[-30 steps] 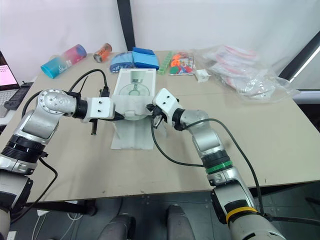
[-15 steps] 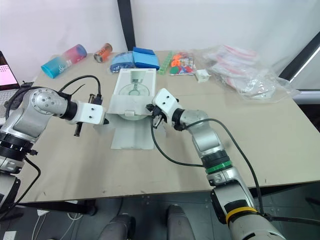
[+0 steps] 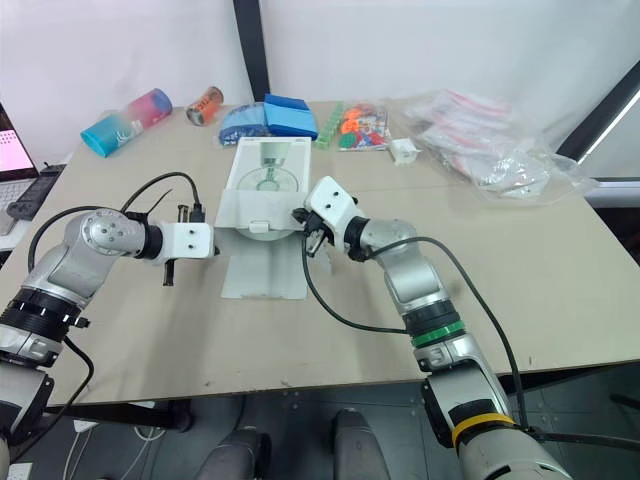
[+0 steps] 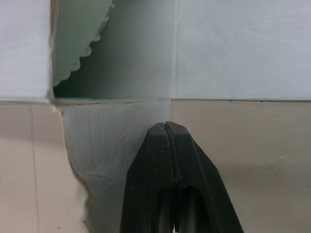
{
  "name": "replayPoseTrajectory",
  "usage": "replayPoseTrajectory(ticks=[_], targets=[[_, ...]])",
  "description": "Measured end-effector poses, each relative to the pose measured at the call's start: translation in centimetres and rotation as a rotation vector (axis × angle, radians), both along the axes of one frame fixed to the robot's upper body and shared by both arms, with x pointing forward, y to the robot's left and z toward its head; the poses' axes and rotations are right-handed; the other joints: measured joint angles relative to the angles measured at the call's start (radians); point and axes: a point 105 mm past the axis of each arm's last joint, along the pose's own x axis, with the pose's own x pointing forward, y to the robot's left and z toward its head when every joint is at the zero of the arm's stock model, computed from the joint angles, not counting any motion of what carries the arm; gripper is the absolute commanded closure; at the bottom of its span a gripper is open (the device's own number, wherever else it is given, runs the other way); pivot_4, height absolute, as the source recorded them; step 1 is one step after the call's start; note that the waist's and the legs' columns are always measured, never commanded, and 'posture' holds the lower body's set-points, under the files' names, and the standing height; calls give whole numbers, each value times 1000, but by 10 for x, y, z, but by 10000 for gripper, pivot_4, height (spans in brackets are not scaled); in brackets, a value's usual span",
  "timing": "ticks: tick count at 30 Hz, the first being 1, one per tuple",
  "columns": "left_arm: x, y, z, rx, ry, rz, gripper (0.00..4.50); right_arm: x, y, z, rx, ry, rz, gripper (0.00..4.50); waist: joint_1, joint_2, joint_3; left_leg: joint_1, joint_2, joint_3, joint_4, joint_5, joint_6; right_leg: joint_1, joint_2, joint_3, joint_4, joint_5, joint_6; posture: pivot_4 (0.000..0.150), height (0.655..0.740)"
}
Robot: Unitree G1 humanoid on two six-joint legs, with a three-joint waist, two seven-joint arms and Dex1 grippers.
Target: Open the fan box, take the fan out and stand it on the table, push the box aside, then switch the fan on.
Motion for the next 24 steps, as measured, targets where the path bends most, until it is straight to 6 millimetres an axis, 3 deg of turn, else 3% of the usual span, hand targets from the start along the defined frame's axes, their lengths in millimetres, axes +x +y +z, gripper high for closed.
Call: replayPoseTrajectory(ticks=[9,15,24], targets=[[15,8,-3,-30,-77,98,45000,0,0,0,-4,0,4,44589,1,0,0,0,0,0,0,0,0,0,0,0,0,0,0,1500,7400],[31,0,19,-172,-156,154,45000,-1,1,0,-8,1,13,44589,2,0,0,0,0,0,0,0,0,0,0,0,0,0,0,1500,7400],[32,-9,20,-384,-49,211,45000,-1,1,0,-15,0,14,44589,2,0,0,0,0,0,0,0,0,0,0,0,0,0,0,1500,7400]])
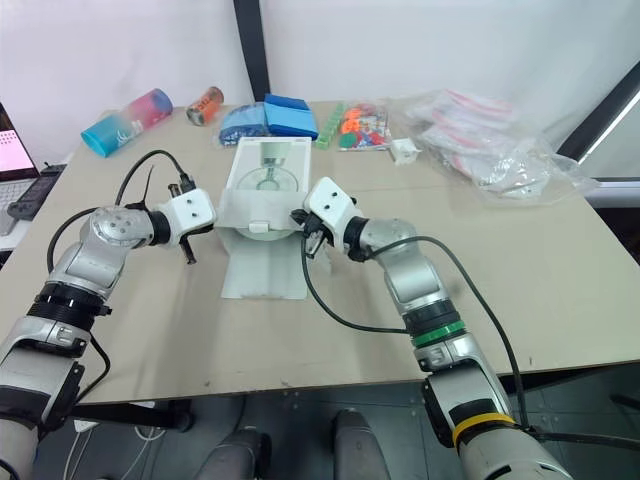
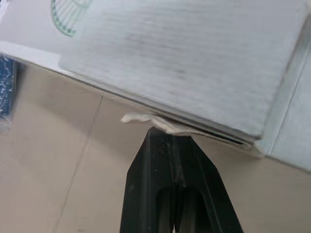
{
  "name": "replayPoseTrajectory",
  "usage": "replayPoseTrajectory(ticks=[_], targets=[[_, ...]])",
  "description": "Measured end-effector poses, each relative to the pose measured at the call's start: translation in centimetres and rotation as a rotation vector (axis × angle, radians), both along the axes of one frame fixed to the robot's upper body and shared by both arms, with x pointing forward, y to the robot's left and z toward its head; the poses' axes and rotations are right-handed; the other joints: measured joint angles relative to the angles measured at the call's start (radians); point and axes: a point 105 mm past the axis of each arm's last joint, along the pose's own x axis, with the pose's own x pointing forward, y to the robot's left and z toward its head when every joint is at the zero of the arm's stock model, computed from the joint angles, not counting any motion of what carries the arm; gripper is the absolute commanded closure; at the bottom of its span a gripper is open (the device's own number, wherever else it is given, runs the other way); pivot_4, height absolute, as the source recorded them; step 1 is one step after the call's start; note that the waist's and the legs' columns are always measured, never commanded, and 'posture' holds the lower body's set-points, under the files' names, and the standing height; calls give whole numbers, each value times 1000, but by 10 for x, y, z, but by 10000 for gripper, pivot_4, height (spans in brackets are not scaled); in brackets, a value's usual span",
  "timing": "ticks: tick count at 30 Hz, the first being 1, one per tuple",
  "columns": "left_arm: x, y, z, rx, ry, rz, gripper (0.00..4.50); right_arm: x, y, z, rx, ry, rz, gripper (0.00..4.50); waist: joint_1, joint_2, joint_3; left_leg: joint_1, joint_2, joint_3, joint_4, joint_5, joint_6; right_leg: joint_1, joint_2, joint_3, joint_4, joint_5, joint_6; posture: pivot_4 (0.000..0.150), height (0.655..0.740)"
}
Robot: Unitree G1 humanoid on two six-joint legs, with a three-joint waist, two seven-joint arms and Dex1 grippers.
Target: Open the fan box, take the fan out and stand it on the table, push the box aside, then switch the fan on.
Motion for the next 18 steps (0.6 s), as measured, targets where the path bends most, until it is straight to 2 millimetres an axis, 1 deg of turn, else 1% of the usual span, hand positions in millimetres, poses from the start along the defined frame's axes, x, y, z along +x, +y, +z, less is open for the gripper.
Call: replayPoseTrajectory(ticks=[7,9,14,16,18], targets=[[-7,1,-1,-119,83,2,45000,0,0,0,-4,1,-3,44589,1,0,0,0,0,0,0,0,0,0,0,0,0,0,0,1500,7400],[-10,-1,-2,-132,96,-6,45000,-1,1,0,-5,2,0,44589,1,0,0,0,0,0,0,0,0,0,0,0,0,0,0,1500,7400],[-22,3,-4,-170,112,-6,45000,-1,1,0,-6,3,1,44589,1,0,0,0,0,0,0,0,-1,0,0,0,0,0,0,1500,7400],[-30,6,-1,-201,119,-11,45000,-2,2,0,-7,2,4,44589,0,0,0,0,0,0,0,0,-1,0,0,0,0,0,0,1500,7400],[-44,11,5,-278,127,-10,45000,-2,2,0,-9,2,5,44589,0,0,0,0,1,0,0,0,-1,0,0,0,0,0,0,1500,7400]])
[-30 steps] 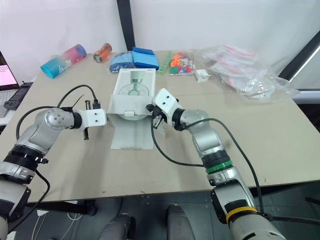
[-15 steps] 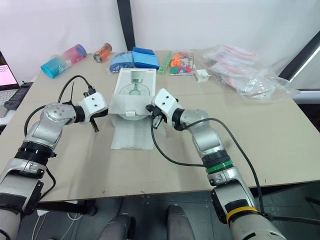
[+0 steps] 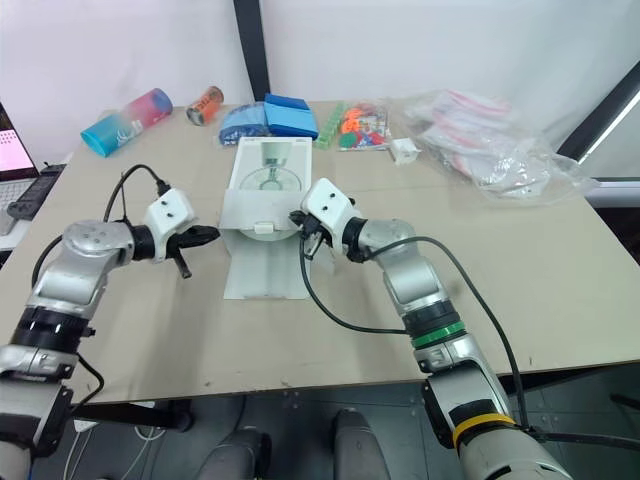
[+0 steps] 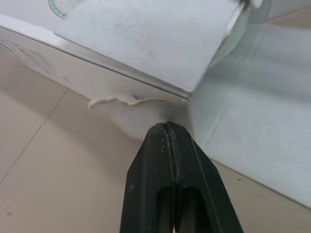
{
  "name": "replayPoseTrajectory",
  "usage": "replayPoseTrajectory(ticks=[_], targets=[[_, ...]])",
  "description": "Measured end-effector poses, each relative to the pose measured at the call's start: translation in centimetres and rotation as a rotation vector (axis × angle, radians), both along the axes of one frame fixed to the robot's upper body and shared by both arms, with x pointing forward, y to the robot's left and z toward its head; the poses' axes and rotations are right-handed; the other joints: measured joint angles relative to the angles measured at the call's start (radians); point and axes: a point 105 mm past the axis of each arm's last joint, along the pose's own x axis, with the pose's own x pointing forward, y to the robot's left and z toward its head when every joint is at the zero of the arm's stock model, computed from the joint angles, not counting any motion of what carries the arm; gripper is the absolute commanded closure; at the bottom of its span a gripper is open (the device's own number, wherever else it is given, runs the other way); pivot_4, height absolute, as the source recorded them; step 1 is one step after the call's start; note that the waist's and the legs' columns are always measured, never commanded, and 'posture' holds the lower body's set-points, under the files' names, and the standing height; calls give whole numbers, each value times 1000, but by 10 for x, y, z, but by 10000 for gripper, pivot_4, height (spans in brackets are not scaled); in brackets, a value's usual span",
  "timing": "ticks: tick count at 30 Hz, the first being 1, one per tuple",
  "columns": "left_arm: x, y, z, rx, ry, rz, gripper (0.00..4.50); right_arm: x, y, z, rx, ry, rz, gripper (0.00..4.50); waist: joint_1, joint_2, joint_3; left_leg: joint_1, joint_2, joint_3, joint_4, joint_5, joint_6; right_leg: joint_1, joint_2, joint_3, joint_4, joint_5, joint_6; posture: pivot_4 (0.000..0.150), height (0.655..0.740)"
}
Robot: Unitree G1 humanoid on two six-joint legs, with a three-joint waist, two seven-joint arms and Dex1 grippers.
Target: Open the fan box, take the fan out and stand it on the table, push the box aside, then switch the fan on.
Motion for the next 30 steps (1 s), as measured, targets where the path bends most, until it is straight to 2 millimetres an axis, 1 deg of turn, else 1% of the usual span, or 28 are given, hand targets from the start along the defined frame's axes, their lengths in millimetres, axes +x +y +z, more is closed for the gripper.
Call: replayPoseTrajectory(ticks=[2,5,6,7,9,11,12,13,15,16,17,19,20,22,23,25,28,29,30], targets=[[-12,0,3,-65,17,-2,45000,0,0,0,-2,0,1,44589,1,0,0,0,0,0,0,0,0,0,0,0,0,0,0,1500,7400],[-20,1,3,-109,38,5,45000,-1,1,-1,-2,1,2,44589,2,0,0,0,0,0,0,0,0,0,0,0,0,0,0,1500,7400],[-27,2,2,-137,52,10,45000,-1,1,-1,-2,1,3,44589,3,0,0,0,0,0,0,0,0,0,0,0,0,0,0,1500,7400],[-40,6,-4,-178,81,28,45000,-2,1,-2,-3,1,7,44589,0,0,0,1,1,1,-1,-1,0,0,0,1,-1,0,0,1500,7400],[-51,9,-15,-211,138,47,45000,-1,0,-1,-6,-1,6,44589,1,0,0,1,1,1,-1,-1,0,0,0,1,-1,0,-1,1500,7400],[-59,10,-17,-254,158,71,45000,-2,2,-2,-4,0,11,44589,4,0,0,1,1,1,-1,0,-1,1,0,1,-1,1,-1,1500,7400],[-67,9,-19,-295,181,78,45000,-2,1,-2,-7,2,10,44589,5,0,0,1,1,1,-1,-1,-1,1,0,1,-1,1,-1,1500,7400],[-71,9,-20,-316,193,85,45000,-2,2,-2,-6,2,11,44589,6,0,0,1,1,1,-1,-1,-1,1,0,1,-2,1,-1,1500,7400],[-79,6,-19,-379,214,95,45000,-1,2,-2,-6,2,13,44589,6,0,0,2,1,1,-1,-1,-1,1,0,1,-2,1,-1,1500,7400],[-87,3,-19,-444,239,107,45000,-1,4,-2,-4,3,17,44589,6,0,0,2,1,1,-1,-1,-1,1,0,1,-2,1,-1,1500,7400],[-89,2,-18,-457,243,106,45000,-1,4,-2,-4,3,16,44589,6,0,0,2,1,1,-1,-1,-1,1,0,1,-2,1,-1,1500,7400],[-98,-1,-17,-510,269,109,45000,0,6,-2,0,3,22,44589,5,-1,0,2,2,2,-1,-1,-1,1,1,1,-2,2,-2,1500,7400],[-109,-4,-19,-554,301,116,45000,1,7,-2,2,6,22,44589,4,0,0,3,2,2,-1,-1,-1,1,1,2,-2,2,-2,1500,7400],[-118,-9,-23,-615,350,126,45000,3,10,-1,6,9,25,44589,6,-1,0,3,2,2,-1,-1,-1,1,1,2,-2,2,-2,1500,7400],[-119,-10,-23,-626,353,128,45000,4,10,-1,7,10,26,44589,6,0,0,3,2,2,-1,-1,-1,1,1,2,-2,2,-2,1500,7400],[-126,-16,-25,-707,386,136,45000,5,11,-1,8,11,26,44589,7,-1,0,4,2,2,-1,-1,-1,3,1,2,-3,2,-2,1500,7400],[-135,-26,-34,-810,450,163,45000,9,10,-2,5,11,21,44589,7,-1,-1,4,2,2,-1,-1,-1,3,1,2,-4,2,-2,1500,7400],[-137,-31,-41,-835,478,184,45000,14,8,0,1,10,13,44589,7,-1,-1,4,2,2,-1,-1,-1,3,2,2,-4,3,-3,1500,7400],[-137,-35,-43,-853,486,186,45000,16,7,0,1,10,8,44589,7,-1,-1,4,2,2,-1,-1,-1,4,2,2,-4,3,-3,1500,7400]])
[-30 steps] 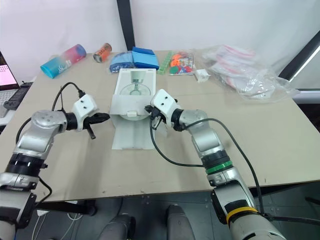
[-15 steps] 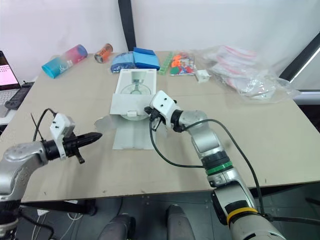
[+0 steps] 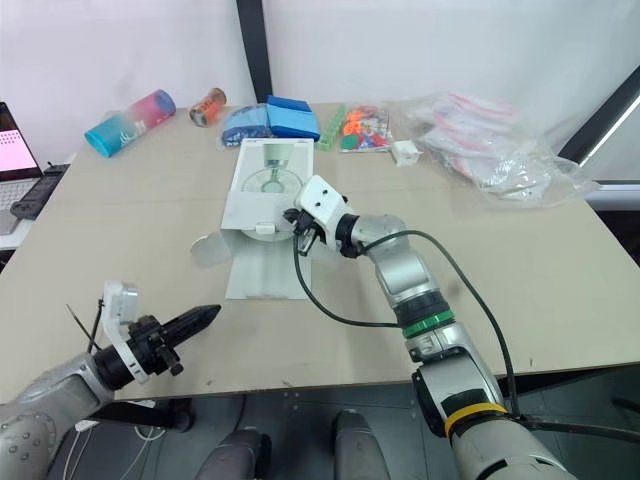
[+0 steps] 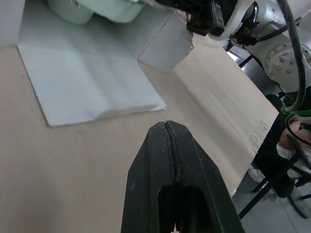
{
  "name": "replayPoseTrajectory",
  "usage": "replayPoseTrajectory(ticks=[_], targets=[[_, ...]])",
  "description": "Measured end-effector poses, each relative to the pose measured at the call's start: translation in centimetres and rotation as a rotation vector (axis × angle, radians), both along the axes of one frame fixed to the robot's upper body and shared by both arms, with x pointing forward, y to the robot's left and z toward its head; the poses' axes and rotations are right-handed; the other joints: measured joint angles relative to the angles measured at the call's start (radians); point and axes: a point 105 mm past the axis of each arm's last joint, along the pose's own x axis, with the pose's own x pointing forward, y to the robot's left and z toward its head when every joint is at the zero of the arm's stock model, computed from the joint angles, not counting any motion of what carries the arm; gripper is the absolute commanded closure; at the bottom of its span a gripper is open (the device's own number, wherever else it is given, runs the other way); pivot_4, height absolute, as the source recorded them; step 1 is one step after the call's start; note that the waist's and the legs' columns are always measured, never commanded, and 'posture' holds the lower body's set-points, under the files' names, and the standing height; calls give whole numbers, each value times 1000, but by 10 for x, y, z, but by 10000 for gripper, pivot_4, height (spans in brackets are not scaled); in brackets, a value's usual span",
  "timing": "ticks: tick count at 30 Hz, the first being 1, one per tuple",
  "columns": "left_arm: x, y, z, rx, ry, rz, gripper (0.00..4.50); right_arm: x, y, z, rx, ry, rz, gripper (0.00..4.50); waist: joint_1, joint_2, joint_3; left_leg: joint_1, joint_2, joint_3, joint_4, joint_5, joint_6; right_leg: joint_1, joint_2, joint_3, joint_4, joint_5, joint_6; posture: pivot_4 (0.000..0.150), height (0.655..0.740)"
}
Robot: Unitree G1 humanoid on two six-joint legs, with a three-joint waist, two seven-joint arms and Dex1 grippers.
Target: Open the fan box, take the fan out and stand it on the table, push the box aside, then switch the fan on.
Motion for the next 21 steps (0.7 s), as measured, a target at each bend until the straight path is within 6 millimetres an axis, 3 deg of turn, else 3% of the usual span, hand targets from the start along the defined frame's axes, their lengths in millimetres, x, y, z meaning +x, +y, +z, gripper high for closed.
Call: replayPoseTrajectory(ticks=[5,10,21], targets=[[9,-25,-8,-128,33,33,45000,13,-5,3,-13,-8,-24,44589,1,0,0,1,0,0,0,0,0,1,0,0,-1,0,0,1500,7400],[20,-43,1,-263,31,62,45000,21,-7,5,-25,-10,-33,44589,2,-1,-1,1,0,0,0,0,0,2,0,0,-2,1,0,1500,7400],[59,-55,-3,-429,71,172,45000,35,-10,12,-71,-23,-50,44589,2,-1,-1,1,0,1,0,0,0,2,1,0,-3,1,0,1500,7400]])
